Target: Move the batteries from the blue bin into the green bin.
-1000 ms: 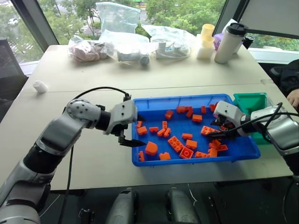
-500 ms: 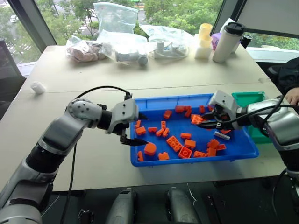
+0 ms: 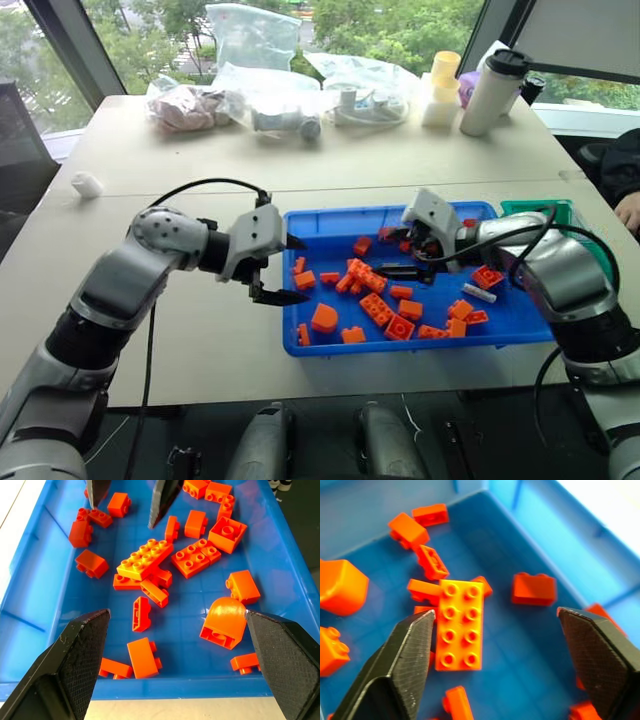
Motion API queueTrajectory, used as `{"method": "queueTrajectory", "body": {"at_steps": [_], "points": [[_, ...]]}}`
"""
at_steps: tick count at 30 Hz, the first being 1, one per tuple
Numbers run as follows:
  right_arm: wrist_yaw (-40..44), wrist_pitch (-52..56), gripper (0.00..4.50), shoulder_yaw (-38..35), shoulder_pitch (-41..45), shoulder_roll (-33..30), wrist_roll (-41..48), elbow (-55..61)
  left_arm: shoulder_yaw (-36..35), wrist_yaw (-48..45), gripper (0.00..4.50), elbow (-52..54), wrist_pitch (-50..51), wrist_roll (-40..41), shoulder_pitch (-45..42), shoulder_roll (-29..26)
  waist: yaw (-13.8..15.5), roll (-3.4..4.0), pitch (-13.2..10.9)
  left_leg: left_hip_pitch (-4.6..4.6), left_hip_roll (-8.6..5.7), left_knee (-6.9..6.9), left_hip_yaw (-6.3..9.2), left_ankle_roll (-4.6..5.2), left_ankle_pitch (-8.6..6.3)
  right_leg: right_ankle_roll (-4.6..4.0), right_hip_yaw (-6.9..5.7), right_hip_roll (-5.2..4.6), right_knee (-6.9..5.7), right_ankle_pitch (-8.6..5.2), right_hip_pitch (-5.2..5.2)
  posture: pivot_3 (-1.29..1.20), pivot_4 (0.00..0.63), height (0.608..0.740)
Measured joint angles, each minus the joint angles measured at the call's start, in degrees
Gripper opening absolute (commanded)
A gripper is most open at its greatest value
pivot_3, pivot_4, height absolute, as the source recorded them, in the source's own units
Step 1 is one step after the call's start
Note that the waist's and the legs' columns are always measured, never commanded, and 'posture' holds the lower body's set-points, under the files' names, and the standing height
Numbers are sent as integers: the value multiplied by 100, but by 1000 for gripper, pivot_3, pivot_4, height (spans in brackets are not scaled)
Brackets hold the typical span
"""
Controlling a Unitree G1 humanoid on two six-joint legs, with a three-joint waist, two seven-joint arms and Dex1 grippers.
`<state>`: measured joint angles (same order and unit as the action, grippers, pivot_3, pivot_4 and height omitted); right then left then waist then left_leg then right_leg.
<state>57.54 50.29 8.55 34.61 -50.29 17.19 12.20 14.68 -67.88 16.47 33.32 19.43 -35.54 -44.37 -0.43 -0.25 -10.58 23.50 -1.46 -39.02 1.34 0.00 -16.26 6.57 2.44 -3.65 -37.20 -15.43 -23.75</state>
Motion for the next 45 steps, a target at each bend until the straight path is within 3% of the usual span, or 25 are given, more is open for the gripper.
{"method": "queueTrajectory", "body": {"at_steps": [3, 9, 22, 32, 45], "points": [[212, -24, 3983, -409, -586, -776, 31, 106, -6, 38, 4500, 25, -1, 7, 17, 42, 1, -1, 0, 0, 0, 0, -1, 1, 0, 0, 0, 0, 1, 0, 2, 0, 150, 740], [132, 296, 3983, -541, -1049, -1090, 43, 48, 94, 47, 4500, -7, -112, -24, 13, 309, -46, 0, 0, -9, 11, 2, -6, 1, 0, 0, 4, 11, -6, 0, 0, 0, 150, 740], [1092, -468, 3983, -887, -1983, -2257, 230, 343, 177, 35, 4500, -177, -177, -148, -23, 358, -20, 1, 0, -9, 9, -2, -5, 1, 0, 0, 1, 8, -2, 0, 5, 0, 150, 740], [1383, -939, 3983, -373, -1674, -2259, -70, -25, 187, 52, 4500, -208, -254, -202, -26, 422, -20, 1, 0, -9, 9, -2, -6, 1, 0, 0, 2, 7, -1, 0, 5, 0, 150, 740], [1496, -1356, 3983, 465, -918, -1816, -797, -805, 187, 181, 4500, -208, -236, -266, -28, 454, -20, 1, 0, -9, 8, -4, -6, 0, 0, 0, 2, 7, -1, 0, 5, 0, 150, 740]]}}
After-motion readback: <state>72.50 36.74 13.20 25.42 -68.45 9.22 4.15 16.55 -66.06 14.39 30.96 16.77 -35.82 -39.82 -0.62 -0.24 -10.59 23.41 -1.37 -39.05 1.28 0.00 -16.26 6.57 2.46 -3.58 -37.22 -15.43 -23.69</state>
